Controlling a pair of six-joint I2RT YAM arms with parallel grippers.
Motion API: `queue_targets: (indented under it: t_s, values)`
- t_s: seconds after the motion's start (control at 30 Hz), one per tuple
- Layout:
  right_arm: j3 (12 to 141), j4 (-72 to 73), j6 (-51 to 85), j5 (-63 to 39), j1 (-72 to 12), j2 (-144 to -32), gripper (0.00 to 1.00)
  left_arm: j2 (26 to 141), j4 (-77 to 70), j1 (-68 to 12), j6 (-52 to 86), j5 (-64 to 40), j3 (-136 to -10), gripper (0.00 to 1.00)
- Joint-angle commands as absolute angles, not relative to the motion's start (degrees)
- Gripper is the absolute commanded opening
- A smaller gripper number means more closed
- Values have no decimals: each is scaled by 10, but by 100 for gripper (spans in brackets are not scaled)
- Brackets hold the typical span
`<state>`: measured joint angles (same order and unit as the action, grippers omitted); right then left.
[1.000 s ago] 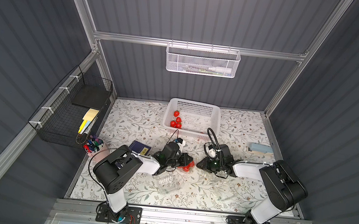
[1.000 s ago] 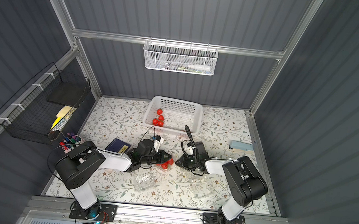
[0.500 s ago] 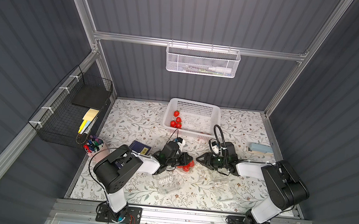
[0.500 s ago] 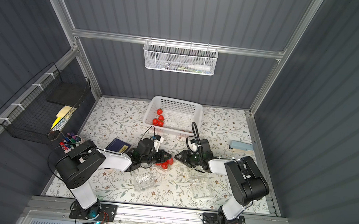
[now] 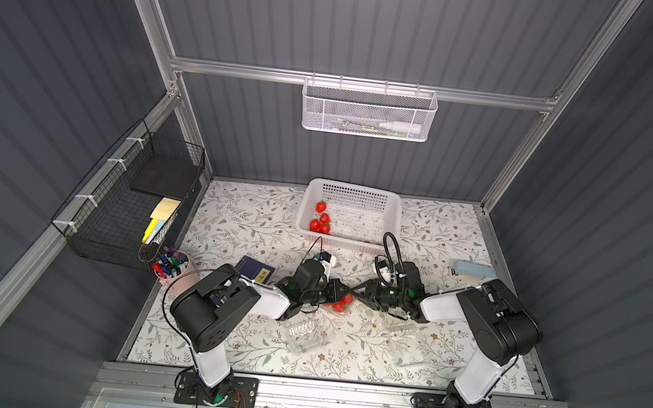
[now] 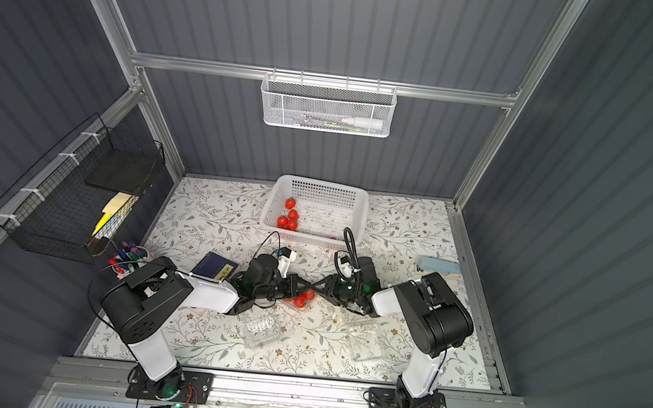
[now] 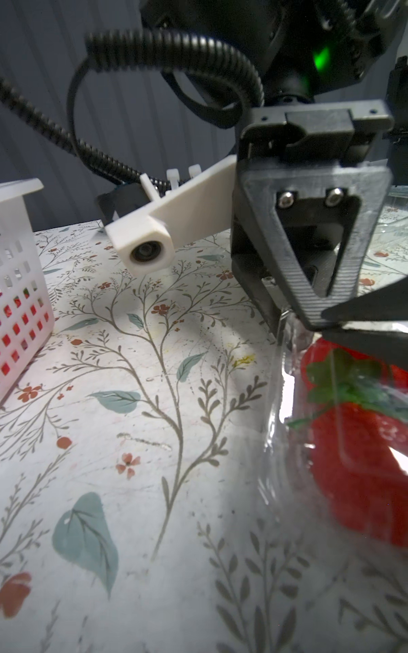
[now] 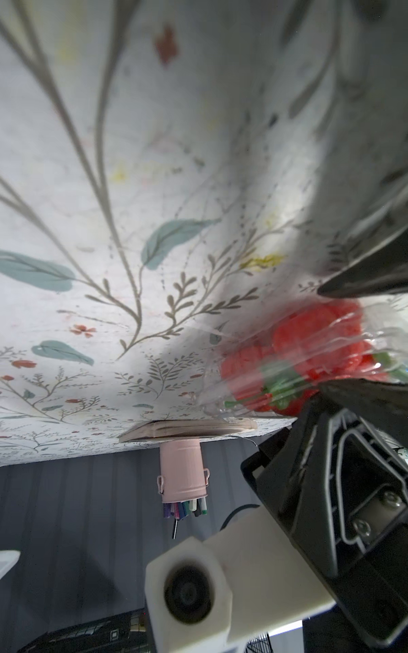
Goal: Pack strawberries into containers
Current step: Close the packing box at the center of the board.
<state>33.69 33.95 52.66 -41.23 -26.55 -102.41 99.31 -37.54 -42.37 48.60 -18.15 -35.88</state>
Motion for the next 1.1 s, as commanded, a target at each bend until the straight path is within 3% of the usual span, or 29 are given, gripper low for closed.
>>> queue_targets:
  t_s: [0.0,0.6,0.83,1.07]
  values:
    - [326,367,550,-412,-268,-1030,33,1015,-369,-422,493,-188,-341,10]
    - [307,379,554,-406,-268,-1025,22,1027,-414,-422,520,-189,-317,10]
    - [289,396,560,-414,-268,-1030,39,1027,-434,-423,528,-189,-298,10]
    - [265,460,579,-429,-271,-1039,33,1037,-450,-423,532,-189,-297,10]
